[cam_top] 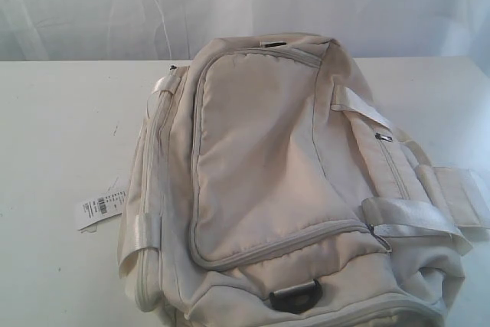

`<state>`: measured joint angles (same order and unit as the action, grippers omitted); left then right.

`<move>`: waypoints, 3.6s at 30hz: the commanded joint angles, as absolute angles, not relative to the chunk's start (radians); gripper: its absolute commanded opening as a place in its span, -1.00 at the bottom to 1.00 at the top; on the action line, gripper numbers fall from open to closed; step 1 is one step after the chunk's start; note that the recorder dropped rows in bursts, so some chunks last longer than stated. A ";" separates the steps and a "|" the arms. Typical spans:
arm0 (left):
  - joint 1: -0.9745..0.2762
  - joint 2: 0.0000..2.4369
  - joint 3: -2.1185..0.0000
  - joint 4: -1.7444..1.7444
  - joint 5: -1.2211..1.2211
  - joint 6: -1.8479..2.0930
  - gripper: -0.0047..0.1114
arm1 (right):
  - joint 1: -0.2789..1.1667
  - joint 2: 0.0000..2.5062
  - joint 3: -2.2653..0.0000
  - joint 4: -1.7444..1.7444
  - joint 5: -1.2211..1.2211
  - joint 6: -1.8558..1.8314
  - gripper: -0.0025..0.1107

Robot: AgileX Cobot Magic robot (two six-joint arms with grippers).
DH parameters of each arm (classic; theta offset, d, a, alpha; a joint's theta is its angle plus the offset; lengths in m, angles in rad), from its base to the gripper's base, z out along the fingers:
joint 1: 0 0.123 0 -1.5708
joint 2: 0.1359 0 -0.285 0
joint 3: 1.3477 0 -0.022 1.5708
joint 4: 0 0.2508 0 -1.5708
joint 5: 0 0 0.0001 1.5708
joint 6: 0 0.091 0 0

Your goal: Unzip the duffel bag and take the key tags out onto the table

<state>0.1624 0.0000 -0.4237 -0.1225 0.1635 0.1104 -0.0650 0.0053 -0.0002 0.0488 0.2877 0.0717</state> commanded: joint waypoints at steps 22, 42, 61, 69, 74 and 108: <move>0.128 0.000 -0.433 -0.126 0.045 0.105 -0.92 | -0.071 0.000 0.000 0.042 0.284 0.076 -0.96; -0.265 0.632 -0.713 -0.582 0.798 0.700 -0.92 | -0.071 0.000 0.000 -0.006 0.011 0.123 -0.96; -0.293 1.054 -0.815 -0.730 0.806 0.797 -0.92 | -0.071 0.000 -0.093 0.029 0.288 0.674 -0.96; -0.293 1.073 -0.815 -0.851 0.780 0.871 -0.92 | -0.041 0.517 -0.493 0.341 0.640 -0.047 -0.96; -0.293 1.073 -0.815 -0.851 0.778 0.872 -0.92 | -0.029 0.978 -0.767 0.387 0.967 -0.390 -0.94; -0.626 1.156 -0.815 -1.030 0.707 1.415 0.02 | 0.121 1.096 -0.901 0.165 0.862 -0.301 -0.04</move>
<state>-0.5510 1.1293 -0.8104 -0.9769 0.7579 1.3083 0.1194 1.1255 -0.8956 0.1692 0.8518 -0.3170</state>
